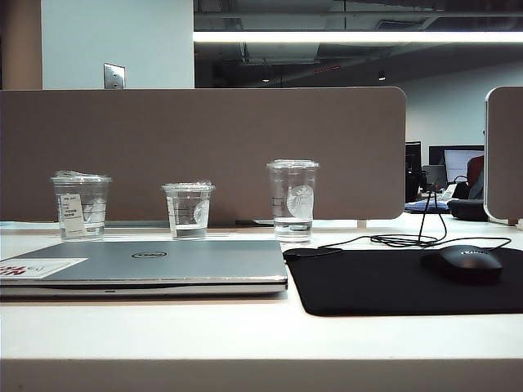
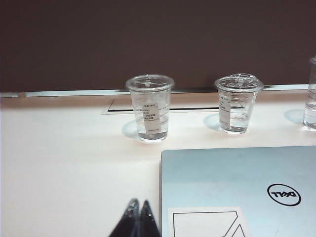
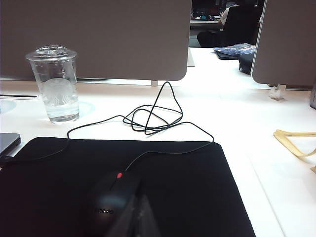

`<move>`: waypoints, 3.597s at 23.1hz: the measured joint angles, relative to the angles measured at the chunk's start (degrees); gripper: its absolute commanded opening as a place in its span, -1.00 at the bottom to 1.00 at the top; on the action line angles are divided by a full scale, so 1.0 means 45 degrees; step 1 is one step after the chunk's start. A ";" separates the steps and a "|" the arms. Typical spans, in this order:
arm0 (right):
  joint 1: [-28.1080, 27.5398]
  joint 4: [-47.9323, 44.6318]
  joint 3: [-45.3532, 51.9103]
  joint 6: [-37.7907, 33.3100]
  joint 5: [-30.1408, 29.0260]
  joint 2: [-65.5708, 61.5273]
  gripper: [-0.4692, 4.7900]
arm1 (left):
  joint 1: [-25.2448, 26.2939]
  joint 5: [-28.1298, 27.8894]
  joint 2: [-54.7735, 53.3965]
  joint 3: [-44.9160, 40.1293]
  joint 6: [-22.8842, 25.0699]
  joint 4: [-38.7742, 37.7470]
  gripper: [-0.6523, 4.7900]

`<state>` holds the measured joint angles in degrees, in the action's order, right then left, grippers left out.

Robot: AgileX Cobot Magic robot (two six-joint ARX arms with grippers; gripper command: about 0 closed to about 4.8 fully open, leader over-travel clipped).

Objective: Pick up the coffee cup on the middle and place it on the right side of the laptop.

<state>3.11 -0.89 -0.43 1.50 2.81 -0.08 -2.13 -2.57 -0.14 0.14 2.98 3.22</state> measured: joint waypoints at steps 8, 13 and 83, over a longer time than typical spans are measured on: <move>0.0000 -0.0029 0.0000 -0.0029 0.0325 0.0000 -0.84 | 0.0000 0.0000 0.0000 0.0015 -0.0136 -0.0010 -0.78; 0.0000 -0.1457 -0.0219 -0.4478 0.1239 0.0000 -0.84 | 0.0000 -0.0024 0.0005 0.2011 -0.0840 -0.0398 -0.78; 0.0928 0.2905 -1.6082 -0.0369 -0.4872 -1.7952 -0.84 | -0.2856 0.1438 -2.4164 1.2910 -0.0627 0.6989 1.00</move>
<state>7.29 12.19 -72.79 -0.16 -19.11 -80.86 -14.98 3.90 -108.88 58.24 0.16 34.68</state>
